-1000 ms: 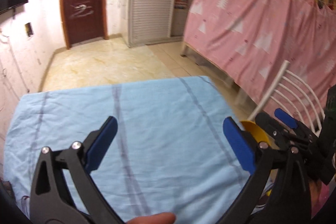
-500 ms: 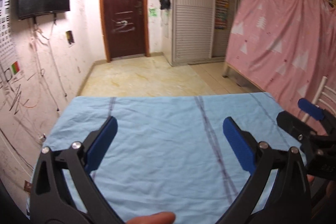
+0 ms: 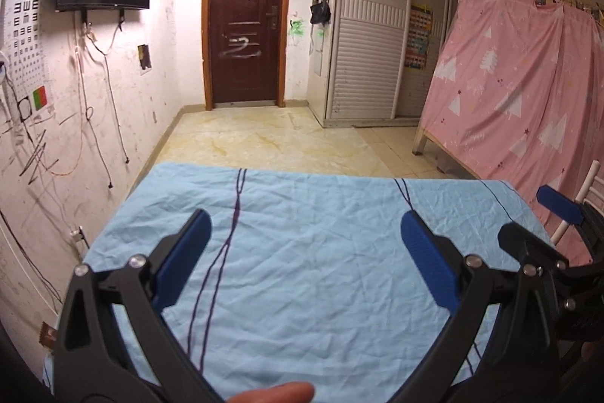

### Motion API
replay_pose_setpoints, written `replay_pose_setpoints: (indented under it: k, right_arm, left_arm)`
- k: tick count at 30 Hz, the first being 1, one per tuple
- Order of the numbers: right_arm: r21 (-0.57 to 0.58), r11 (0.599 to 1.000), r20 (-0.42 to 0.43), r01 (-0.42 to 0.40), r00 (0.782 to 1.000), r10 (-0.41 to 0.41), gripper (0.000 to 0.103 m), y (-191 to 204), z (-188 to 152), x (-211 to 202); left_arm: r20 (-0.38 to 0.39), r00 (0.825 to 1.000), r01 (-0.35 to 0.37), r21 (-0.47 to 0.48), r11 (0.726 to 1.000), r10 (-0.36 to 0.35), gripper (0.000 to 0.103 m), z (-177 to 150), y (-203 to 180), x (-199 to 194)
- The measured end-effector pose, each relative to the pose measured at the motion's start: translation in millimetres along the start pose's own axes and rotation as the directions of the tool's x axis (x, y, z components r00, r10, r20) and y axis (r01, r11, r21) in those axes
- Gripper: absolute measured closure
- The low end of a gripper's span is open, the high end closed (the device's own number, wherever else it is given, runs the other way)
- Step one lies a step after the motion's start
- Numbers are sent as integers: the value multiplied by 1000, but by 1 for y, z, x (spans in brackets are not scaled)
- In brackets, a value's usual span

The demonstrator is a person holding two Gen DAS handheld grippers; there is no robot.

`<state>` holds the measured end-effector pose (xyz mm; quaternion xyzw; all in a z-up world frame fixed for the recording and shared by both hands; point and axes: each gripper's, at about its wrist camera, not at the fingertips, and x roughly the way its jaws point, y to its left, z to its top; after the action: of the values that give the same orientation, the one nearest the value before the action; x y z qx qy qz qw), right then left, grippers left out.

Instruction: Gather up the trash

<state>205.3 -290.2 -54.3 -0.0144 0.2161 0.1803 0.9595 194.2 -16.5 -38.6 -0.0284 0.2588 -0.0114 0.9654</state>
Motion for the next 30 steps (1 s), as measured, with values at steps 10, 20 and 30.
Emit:
replay_pose_setpoints:
  k: [10, 20, 30]
  right_arm:
    - [7, 1000, 7, -16, 1000, 16, 9, -4, -6, -2]
    - [6, 1000, 13, -17, 1000, 17, 9, -8, -8, -5]
    - [10, 1000, 15, -18, 1000, 18, 9, -10, -7, -6]
  left_arm:
    - [10, 1000, 6, -34, 999, -6, 7, -4, 10, 3]
    - [19, 1000, 3, -38, 999, -2, 7, -5, 11, 1]
    - [18, 1000, 3, -39, 999, -2, 7, -5, 11, 1]
